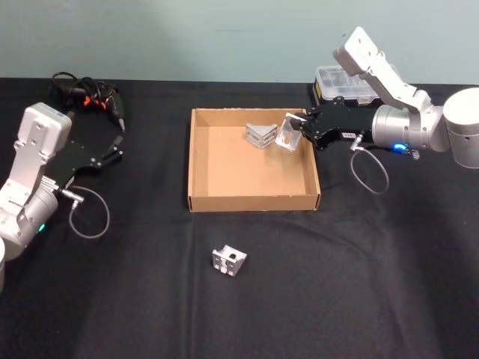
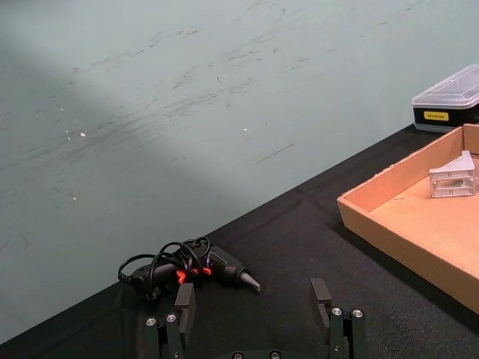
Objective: Use one hand to pick up the angle iron from the table and place it into the box.
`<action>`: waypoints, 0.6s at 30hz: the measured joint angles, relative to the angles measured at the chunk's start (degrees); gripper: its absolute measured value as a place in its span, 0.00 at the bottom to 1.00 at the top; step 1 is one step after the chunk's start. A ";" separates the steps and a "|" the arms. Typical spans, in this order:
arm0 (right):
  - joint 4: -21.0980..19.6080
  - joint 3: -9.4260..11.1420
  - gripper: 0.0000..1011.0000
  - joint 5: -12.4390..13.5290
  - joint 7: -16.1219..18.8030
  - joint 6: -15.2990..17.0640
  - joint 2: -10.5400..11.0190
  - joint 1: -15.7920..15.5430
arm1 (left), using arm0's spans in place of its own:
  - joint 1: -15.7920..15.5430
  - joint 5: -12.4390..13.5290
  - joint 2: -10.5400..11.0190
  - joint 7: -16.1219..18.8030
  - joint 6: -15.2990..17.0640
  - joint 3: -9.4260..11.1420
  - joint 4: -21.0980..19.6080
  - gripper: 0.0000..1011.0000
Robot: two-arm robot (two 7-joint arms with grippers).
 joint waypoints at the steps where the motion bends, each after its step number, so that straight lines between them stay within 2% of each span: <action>1: 0.02 0.06 0.08 -0.07 0.02 -0.01 -0.06 -0.03 | 0.00 0.00 0.00 0.00 0.00 0.00 0.00 0.99; 5: 0.19 0.32 0.08 -0.59 0.45 -0.05 -0.57 -0.10 | 0.00 0.00 0.00 0.00 0.00 0.00 0.00 0.99; 8: 0.23 0.46 0.12 -0.80 0.78 0.05 -0.79 -0.18 | 0.00 0.00 0.00 0.00 0.00 0.00 0.00 0.99; 18: 0.06 1.00 0.42 -1.28 1.66 0.45 -1.21 -0.57 | 0.00 0.00 0.00 0.00 0.00 0.00 0.00 0.99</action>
